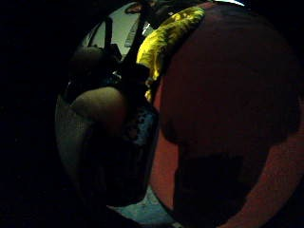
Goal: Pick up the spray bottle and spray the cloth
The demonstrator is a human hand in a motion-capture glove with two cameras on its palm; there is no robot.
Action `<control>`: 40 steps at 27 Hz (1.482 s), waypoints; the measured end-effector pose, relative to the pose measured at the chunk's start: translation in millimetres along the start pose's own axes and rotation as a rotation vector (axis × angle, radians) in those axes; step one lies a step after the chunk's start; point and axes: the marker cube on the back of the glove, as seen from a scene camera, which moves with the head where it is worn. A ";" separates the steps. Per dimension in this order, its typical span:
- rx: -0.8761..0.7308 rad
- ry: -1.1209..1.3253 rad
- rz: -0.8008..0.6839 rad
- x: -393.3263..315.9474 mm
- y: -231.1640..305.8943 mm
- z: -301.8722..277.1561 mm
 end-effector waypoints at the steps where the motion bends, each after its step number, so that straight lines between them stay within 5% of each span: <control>1: -0.010 0.004 0.019 -1.8 -0.6 0.0; 40: -0.220 0.124 0.344 -15.6 23.1 22.4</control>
